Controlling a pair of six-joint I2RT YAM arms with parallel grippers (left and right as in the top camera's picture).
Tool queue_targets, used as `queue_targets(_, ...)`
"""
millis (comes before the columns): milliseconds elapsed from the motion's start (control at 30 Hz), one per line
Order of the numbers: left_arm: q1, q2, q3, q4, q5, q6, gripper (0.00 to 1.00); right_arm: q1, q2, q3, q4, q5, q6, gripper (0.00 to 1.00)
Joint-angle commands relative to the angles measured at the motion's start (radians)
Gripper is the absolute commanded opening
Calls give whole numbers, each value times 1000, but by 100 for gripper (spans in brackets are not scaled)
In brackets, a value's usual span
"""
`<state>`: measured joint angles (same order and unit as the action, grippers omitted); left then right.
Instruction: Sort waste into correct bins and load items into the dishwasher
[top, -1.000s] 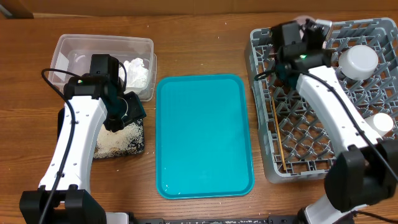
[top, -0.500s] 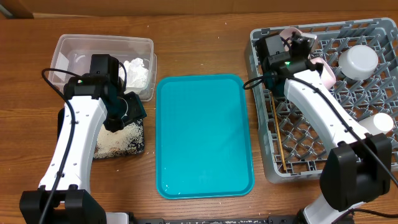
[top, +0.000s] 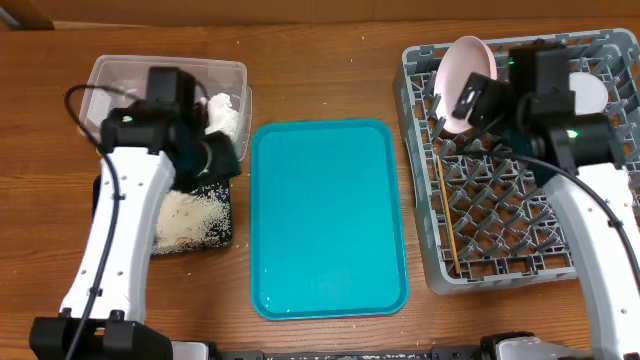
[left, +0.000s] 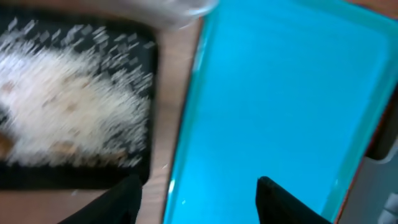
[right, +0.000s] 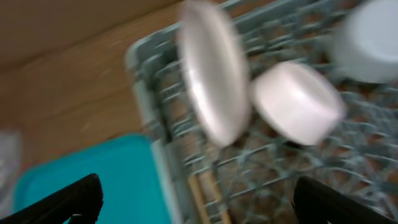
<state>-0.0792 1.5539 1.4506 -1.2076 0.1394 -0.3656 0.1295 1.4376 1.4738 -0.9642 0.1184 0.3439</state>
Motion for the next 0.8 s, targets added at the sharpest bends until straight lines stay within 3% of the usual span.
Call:
queue_targets(0,-91,-11,26,15,10,107,72,4,34,6,-51,-364,-211,100)
queue_targets(67,-128,-11,26,2,8,127,91,5,45,6,-112,-362,-222,100)
queue_targets(133,-152,-11,26,-30,7,126,100,3,50,6,-168,-338,-221,100)
queue_targets(467,-163,-16,21,-311,-26,115,100,-7,18,-10,-357,-223,-154,100)
queue_targets(567,-175,-44,-10,-308,-43,116,100,-7,-38,-60,-346,-223,-163,100)
queue_targets(767,-224,-265,-199,-139,-114,90,100,-7,-305,-275,-207,-224,-170,100)
